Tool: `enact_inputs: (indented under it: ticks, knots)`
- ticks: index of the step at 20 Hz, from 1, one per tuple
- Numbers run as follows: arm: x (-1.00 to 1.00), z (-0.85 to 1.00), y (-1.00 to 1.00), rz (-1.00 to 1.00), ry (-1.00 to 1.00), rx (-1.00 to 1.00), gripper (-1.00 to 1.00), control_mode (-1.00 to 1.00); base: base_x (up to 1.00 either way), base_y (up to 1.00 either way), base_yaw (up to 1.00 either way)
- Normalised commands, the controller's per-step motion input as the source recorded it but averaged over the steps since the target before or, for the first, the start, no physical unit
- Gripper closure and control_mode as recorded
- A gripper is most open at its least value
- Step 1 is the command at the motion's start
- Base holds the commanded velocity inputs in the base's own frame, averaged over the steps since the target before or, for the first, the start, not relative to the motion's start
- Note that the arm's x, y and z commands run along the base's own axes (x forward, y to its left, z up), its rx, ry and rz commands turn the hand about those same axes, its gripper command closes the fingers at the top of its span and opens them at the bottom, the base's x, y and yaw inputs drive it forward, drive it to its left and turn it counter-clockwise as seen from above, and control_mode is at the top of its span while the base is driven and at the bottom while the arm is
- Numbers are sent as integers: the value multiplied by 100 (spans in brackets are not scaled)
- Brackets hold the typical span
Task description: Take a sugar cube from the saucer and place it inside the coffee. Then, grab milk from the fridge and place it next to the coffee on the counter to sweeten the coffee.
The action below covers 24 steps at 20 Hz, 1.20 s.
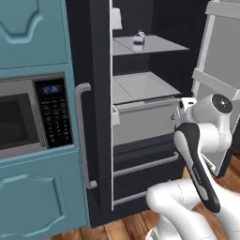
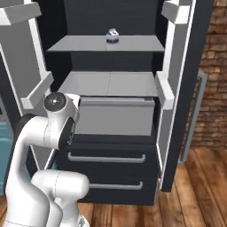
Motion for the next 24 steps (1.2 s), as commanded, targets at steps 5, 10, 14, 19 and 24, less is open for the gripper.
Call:
enact_inputs:
  ticks: [5, 10, 14, 19, 24]
  knots:
    - [0, 0, 0, 0, 0, 0, -100, 100, 49, -44, 8]
    - [0, 0, 0, 0, 0, 0, -100, 100, 82, -28, 4]
    - [0, 0, 0, 0, 0, 0, -100, 100, 75, -1, 2]
    - [0, 0, 0, 0, 0, 0, -100, 100, 40, 0, 0]
    - [0, 11, 2, 2, -13, -7, -100, -100, 0, 0, 0]
